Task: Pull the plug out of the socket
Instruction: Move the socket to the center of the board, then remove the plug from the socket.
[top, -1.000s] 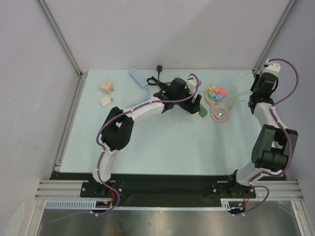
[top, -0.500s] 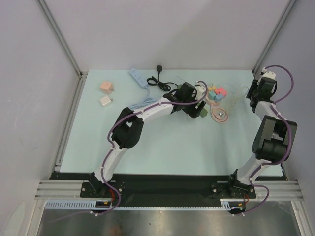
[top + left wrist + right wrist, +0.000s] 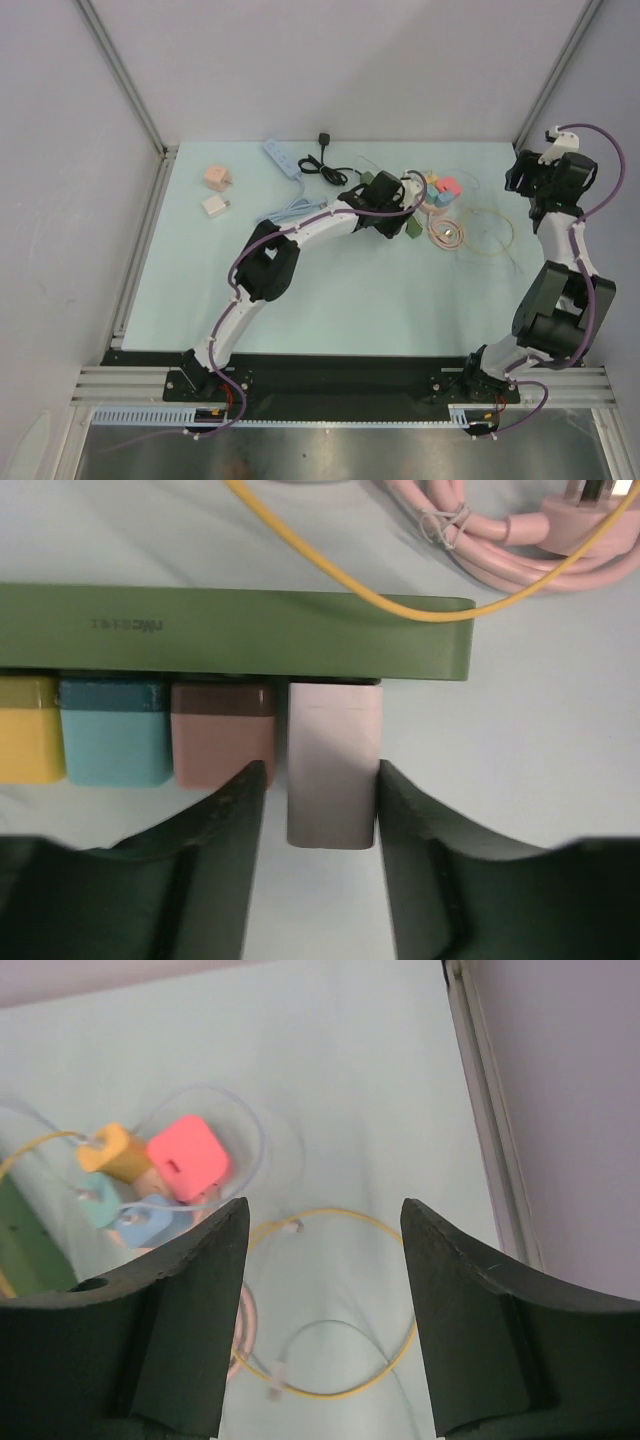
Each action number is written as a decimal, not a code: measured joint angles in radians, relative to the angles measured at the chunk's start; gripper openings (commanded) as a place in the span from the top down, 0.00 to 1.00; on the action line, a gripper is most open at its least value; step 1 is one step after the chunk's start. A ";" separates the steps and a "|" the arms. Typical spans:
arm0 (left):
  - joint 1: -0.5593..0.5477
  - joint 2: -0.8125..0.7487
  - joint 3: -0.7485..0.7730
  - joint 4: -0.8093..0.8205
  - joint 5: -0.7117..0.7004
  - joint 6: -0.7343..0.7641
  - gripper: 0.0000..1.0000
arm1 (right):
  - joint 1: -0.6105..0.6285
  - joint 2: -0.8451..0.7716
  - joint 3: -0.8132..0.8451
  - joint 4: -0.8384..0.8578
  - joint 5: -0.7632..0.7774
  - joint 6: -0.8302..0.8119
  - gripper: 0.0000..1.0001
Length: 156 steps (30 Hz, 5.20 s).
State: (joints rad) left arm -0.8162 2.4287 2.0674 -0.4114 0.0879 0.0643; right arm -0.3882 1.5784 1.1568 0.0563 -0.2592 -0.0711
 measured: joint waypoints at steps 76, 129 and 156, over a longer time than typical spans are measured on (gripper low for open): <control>-0.373 -0.323 -0.243 -0.531 -0.535 0.387 0.01 | 0.038 -0.333 -0.217 0.062 -0.692 0.286 0.36; -0.188 -0.512 -0.559 -0.312 -0.374 -0.904 0.14 | 0.088 -0.311 -0.227 0.064 -0.673 0.269 0.35; -0.223 -0.528 -0.646 -0.216 -0.443 -0.759 1.00 | 0.121 -0.288 -0.271 0.117 -0.674 0.328 0.35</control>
State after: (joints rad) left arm -1.0393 1.9007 1.4212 -0.6273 -0.3546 -0.6949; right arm -0.2676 1.2903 0.8856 0.1730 -0.9329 0.2569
